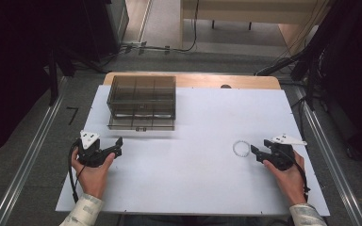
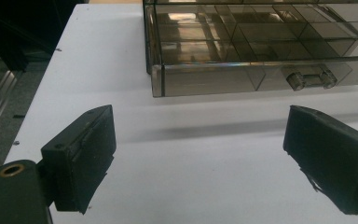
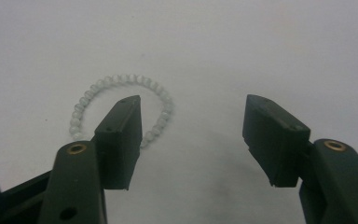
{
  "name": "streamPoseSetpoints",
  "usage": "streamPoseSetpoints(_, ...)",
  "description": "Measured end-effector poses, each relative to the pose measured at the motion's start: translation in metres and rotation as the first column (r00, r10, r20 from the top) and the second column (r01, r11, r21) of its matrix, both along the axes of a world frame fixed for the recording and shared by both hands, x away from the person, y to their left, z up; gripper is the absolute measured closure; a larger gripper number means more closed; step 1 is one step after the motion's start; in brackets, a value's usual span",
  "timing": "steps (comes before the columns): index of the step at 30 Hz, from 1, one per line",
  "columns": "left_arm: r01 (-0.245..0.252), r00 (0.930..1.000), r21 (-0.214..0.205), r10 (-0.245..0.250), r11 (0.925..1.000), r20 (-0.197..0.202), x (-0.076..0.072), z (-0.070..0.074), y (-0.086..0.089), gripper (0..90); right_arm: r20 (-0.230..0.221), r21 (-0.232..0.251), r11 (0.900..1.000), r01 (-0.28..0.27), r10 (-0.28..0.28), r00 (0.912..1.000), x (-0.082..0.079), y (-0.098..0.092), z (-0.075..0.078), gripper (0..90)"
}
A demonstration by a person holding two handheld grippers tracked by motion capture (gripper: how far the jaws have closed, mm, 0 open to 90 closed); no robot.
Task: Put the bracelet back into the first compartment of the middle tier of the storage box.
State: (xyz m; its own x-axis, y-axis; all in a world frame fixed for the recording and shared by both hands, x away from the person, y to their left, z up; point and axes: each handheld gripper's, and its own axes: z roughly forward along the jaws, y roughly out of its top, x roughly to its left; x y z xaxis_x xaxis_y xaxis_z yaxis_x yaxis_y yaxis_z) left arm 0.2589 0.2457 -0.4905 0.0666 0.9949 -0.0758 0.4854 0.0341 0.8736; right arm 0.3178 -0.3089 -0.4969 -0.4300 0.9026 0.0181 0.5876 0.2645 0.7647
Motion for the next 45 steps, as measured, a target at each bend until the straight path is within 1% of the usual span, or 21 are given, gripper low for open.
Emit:
streamPoseSetpoints(7, 0.005, 1.0, 0.002, -0.005, 1.0, -0.001, 0.001, 0.0, -0.001, 9.8, -0.009, 0.003, 1.0, -0.006, 0.006, 0.9999, 0.003, 0.0, -0.001, 44.8)
streamPoseSetpoints(13, 0.008, 1.0, 0.003, -0.008, 1.0, -0.003, 0.001, -0.001, -0.002, 9.8, -0.018, 0.013, 0.9998, -0.012, 0.012, 0.9998, 0.005, 0.002, -0.002, 49.3)
streamPoseSetpoints(19, 0.008, 1.0, 0.002, -0.008, 1.0, -0.005, 0.001, -0.001, -0.002, 9.8, -0.022, 0.001, 0.9998, -0.022, 0.022, 0.9995, 0.009, 0.007, -0.004, 51.7)
streamPoseSetpoints(20, 0.01, 0.9999, 0.001, -0.01, 0.9999, -0.006, 0.001, -0.001, -0.002, 9.8, -0.028, 0.003, 0.9996, -0.027, 0.027, 0.9992, 0.009, 0.008, -0.004, 52.4)
streamPoseSetpoints(23, 0.014, 0.9999, 0.002, -0.014, 0.9999, -0.007, 0.002, -0.001, -0.003, 9.8, -0.038, -0.007, 0.9995, -0.03, 0.03, 0.9989, 0.011, 0.011, -0.006, 55.0)
streamPoseSetpoints(27, 0.015, 0.9999, 0.001, -0.015, 0.9999, -0.009, 0.002, -0.001, -0.003, 9.8, -0.036, -0.007, 0.9995, -0.032, 0.032, 0.9988, 0.012, 0.012, -0.007, 59.1)
streamPoseSetpoints(31, 0.017, 0.9998, 0.002, -0.017, 0.9999, -0.009, 0.002, -0.001, -0.003, 9.8, -0.034, -0.016, 0.9995, -0.029, 0.028, 0.999, 0.012, 0.012, -0.007, 60.9)
streamPoseSetpoints(33, 0.013, 0.9999, 0.001, -0.013, 0.9999, -0.002, 0.001, -0.001, -0.003, 9.8, -0.036, -0.013, 0.9995, -0.028, 0.027, 0.999, 0.012, 0.012, -0.007, 62.1)
streamPoseSetpoints(37, 0.015, 0.9999, 0.002, -0.015, 0.9999, -0.003, 0.001, -0.001, -0.003, 9.8, -0.037, -0.011, 0.9996, -0.026, 0.026, 0.999, 0.013, 0.012, -0.008, 65.4)
streamPoseSetpoints(42, 0.019, 0.9998, 0.004, -0.019, 0.9998, -0.009, 0.002, -0.001, -0.004, 9.8, -0.042, -0.009, 0.9997, -0.025, 0.024, 0.9988, 0.014, 0.013, -0.009, 67.0)
streamPoseSetpoints(45, 0.019, 0.9998, 0.005, -0.019, 0.9998, -0.01, 0.002, -0.001, -0.004, 9.8, -0.049, -0.016, 0.9995, -0.027, 0.026, 0.9985, 0.015, 0.016, -0.009, 71.7)
